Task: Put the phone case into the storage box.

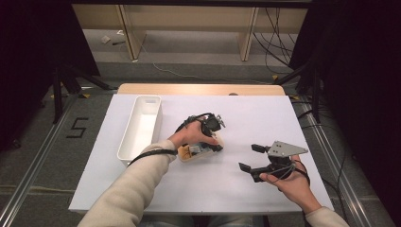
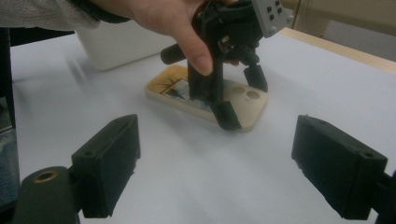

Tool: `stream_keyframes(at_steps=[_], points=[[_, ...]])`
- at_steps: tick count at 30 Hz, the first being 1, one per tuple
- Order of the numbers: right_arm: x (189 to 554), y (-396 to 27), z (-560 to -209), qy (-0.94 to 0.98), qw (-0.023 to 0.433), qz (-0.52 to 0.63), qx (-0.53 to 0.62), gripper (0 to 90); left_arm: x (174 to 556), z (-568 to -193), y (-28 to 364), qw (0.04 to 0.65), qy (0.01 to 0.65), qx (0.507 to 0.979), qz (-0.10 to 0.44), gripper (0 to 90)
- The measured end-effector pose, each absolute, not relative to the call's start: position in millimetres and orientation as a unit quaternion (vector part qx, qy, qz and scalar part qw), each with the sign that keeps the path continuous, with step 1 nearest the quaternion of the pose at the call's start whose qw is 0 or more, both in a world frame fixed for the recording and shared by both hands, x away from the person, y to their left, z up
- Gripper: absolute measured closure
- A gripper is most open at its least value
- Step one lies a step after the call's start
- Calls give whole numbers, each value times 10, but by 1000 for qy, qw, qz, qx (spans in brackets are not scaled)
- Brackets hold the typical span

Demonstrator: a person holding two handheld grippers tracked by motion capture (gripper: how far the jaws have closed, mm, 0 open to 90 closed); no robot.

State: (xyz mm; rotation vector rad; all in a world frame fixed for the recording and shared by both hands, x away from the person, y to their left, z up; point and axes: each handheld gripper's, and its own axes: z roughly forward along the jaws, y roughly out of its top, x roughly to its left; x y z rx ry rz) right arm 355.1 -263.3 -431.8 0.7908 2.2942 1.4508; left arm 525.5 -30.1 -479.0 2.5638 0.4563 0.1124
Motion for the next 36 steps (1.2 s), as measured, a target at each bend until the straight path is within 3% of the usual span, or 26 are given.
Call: stream_keyframes(at_steps=[21,36], points=[[3552,-2638,-4317,801,157,507,277,164,5230,-4712,-238,284,174,941,57,109],[3551,-2635,-4316,801,158,507,277,163,5075,-4339,-110,382,202,896,104,111]])
